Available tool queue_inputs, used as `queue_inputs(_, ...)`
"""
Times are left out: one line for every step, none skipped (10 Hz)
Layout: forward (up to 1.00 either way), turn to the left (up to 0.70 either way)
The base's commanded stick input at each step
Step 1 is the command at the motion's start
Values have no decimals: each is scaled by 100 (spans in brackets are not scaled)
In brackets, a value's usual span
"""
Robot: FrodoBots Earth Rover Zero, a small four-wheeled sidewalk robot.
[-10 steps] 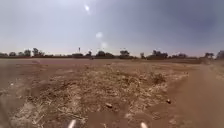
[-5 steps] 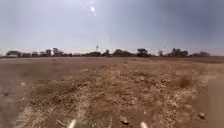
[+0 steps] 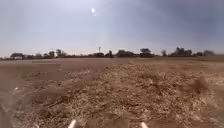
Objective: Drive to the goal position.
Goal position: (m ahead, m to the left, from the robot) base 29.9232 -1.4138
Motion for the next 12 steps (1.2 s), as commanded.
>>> queue_inputs(70, 0)
queue_inputs(70, 0)
queue_inputs(70, 0)
queue_inputs(70, 0)
queue_inputs(70, 0)
queue_inputs(70, 0)
queue_inputs(70, 0)
queue_inputs(70, 0)
queue_inputs(70, 0)
queue_inputs(70, 0)
queue_inputs(70, 0)
queue_inputs(70, 0)
